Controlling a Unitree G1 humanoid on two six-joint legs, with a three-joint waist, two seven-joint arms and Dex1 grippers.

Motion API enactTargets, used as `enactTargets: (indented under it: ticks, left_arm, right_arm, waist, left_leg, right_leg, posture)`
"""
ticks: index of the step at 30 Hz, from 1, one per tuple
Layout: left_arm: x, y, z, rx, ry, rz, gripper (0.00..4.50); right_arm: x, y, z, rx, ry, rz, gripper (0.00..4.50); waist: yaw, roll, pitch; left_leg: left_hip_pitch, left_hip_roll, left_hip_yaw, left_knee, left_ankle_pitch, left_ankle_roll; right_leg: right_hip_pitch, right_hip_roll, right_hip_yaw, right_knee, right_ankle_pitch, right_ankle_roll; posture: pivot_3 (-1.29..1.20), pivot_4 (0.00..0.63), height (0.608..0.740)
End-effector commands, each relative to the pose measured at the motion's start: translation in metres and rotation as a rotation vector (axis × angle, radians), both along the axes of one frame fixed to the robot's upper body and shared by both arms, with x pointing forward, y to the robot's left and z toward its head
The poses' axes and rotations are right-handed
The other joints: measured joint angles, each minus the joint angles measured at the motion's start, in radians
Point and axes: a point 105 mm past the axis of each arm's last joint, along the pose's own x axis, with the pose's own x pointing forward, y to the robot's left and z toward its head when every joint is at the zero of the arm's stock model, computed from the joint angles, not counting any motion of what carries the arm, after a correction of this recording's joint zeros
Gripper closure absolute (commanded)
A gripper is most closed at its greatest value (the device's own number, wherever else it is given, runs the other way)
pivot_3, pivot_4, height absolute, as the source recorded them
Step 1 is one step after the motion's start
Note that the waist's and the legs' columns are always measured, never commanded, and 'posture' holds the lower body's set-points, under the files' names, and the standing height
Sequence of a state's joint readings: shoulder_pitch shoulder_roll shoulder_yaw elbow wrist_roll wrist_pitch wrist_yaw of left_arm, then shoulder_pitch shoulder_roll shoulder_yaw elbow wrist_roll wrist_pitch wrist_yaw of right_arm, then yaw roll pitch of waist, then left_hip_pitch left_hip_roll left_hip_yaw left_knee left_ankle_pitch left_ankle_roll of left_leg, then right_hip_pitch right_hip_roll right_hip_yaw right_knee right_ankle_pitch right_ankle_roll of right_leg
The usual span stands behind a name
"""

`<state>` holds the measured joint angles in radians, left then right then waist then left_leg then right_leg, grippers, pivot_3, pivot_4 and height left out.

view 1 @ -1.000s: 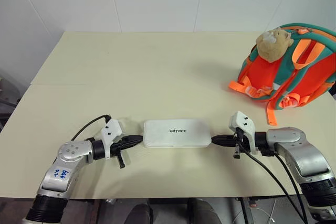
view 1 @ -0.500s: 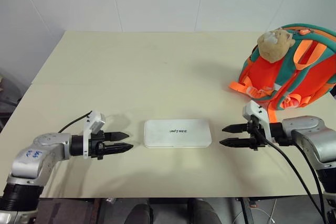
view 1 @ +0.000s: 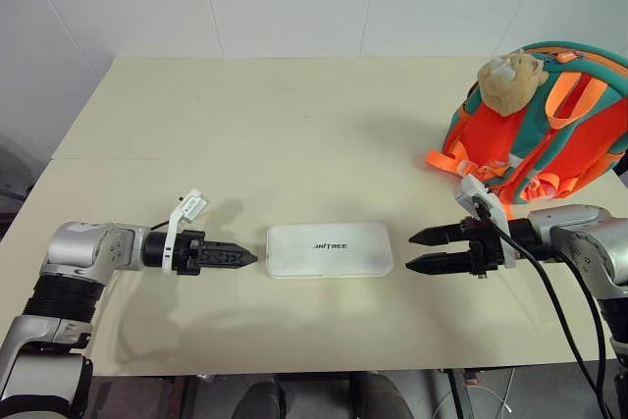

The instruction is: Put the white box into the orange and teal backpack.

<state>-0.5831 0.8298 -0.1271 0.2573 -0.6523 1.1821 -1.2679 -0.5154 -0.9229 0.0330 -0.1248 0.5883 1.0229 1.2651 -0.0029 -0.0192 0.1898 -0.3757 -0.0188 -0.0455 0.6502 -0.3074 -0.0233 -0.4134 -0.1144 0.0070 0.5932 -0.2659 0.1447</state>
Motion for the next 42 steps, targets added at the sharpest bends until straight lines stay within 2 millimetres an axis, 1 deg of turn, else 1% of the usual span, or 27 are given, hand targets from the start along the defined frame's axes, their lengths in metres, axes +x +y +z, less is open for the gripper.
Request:
enactTargets:
  ticks: [1, 6, 11, 19, 26, 32, 36, 42]
  left_arm:
    - [-0.001, -0.002, -0.002, 0.009, 0.017, -0.027, 0.03]
    - [0.012, -0.009, -0.006, -0.014, 0.021, 0.026, 0.03]
    - [0.017, -0.015, -0.013, -0.009, 0.024, 0.037, 0.03]
    - [0.026, -0.023, -0.022, 0.005, 0.013, 0.044, 0.03]
    - [0.024, -0.031, -0.026, -0.010, 0.023, 0.021, 0.03]
    - [0.021, -0.031, -0.026, -0.017, 0.033, 0.024, 0.03]
    - [0.019, -0.031, -0.027, -0.016, 0.035, 0.026, 0.03]
    - [0.019, -0.031, -0.030, -0.013, 0.033, 0.033, 0.03]
  right_arm:
    - [-0.005, 0.006, 0.009, -0.004, -0.023, 0.035, 0.00]
    - [-0.009, 0.011, 0.006, -0.008, -0.009, 0.049, 0.00]
    - [-0.013, 0.015, 0.004, -0.010, 0.005, 0.065, 0.00]
    - [-0.007, 0.018, -0.001, -0.018, 0.007, 0.065, 0.00]
    - [-0.002, 0.021, -0.004, -0.027, 0.007, 0.063, 0.00]
    - [0.010, 0.013, -0.009, -0.065, 0.007, 0.005, 0.00]
    - [0.016, 0.011, -0.008, -0.070, 0.007, -0.002, 0.00]
    - [0.020, 0.019, -0.017, -0.063, 0.028, 0.013, 0.00]
  waist:
    - [0.001, 0.000, 0.000]
    - [0.005, 0.000, 0.000]
    - [0.005, 0.000, 0.000]
    - [0.007, 0.000, 0.000]
    - [0.008, 0.000, 0.000]
    - [0.010, 0.000, 0.000]
    - [0.007, 0.000, 0.000]
    - [0.005, 0.000, 0.000]
  left_leg:
    - [0.000, 0.000, 0.000, 0.000, 0.000, 0.000]
    - [0.000, 0.000, 0.000, 0.001, 0.000, 0.000]
    - [0.000, 0.000, -0.001, 0.004, 0.000, 0.000]
    - [0.003, -0.001, -0.002, 0.008, 0.000, 0.000]
    - [0.003, -0.002, -0.002, 0.008, 0.001, 0.001]
    - [0.003, -0.002, -0.002, 0.008, 0.001, 0.001]
    - [0.003, -0.002, -0.002, 0.008, 0.001, 0.001]
    - [0.003, -0.002, -0.002, 0.008, 0.001, 0.001]
  right_leg:
    - [0.000, 0.000, 0.000, 0.000, 0.000, 0.000]
    - [0.000, 0.000, 0.000, 0.001, 0.000, 0.000]
    - [0.001, -0.001, 0.000, 0.001, 0.000, 0.000]
    - [0.005, -0.001, 0.000, 0.002, 0.001, 0.001]
    - [0.005, -0.002, 0.000, 0.002, 0.003, 0.001]
    - [0.005, -0.002, 0.000, 0.002, 0.003, 0.001]
    - [0.005, -0.002, 0.000, 0.001, 0.003, 0.001]
    - [0.005, -0.002, 0.000, 0.001, 0.003, 0.001]
  posture:
    - [0.00, 0.150, 0.740]
    - [0.00, 0.150, 0.740]
    - [0.00, 0.150, 0.740]
    - [0.00, 0.150, 0.740]
    - [0.00, 0.150, 0.740]
    - [0.00, 0.150, 0.740]
    - [0.00, 0.150, 0.740]
    - [0.00, 0.150, 0.740]
